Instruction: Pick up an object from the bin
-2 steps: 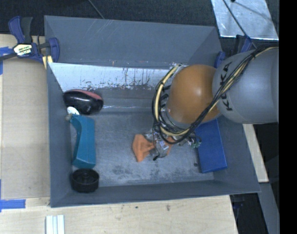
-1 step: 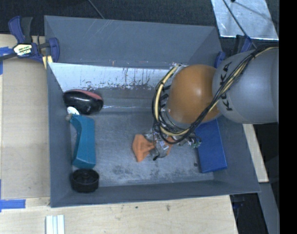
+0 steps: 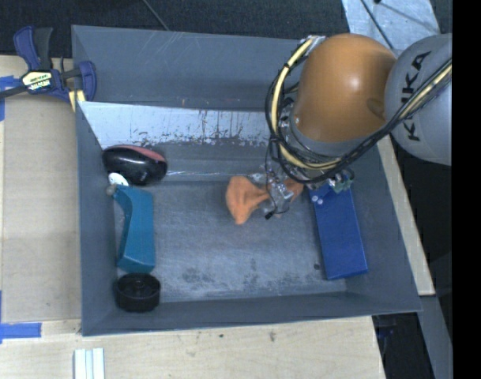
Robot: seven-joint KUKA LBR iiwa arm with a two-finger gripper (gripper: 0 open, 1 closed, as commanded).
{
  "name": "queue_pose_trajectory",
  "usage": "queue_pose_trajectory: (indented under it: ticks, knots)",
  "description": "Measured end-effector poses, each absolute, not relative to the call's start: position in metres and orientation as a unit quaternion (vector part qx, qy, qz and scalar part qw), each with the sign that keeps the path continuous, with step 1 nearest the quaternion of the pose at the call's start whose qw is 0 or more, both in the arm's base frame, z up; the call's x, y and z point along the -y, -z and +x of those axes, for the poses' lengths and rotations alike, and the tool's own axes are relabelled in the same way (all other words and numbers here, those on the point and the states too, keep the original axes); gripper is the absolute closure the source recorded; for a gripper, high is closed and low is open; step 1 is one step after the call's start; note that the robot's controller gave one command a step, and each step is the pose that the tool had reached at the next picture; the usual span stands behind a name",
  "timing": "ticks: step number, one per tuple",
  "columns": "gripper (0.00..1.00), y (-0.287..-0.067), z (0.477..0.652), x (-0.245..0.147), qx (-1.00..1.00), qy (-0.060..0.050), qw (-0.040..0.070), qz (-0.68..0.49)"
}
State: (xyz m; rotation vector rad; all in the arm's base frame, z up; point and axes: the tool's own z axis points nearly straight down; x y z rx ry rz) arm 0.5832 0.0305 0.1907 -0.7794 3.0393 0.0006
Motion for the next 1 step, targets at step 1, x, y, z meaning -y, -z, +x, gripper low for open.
queue_pose_trajectory:
  ticks: [1]
  knots:
    - [1.0,-0.1905,0.5831,-0.0304,-0.969,0.0,0.002,-0.248]
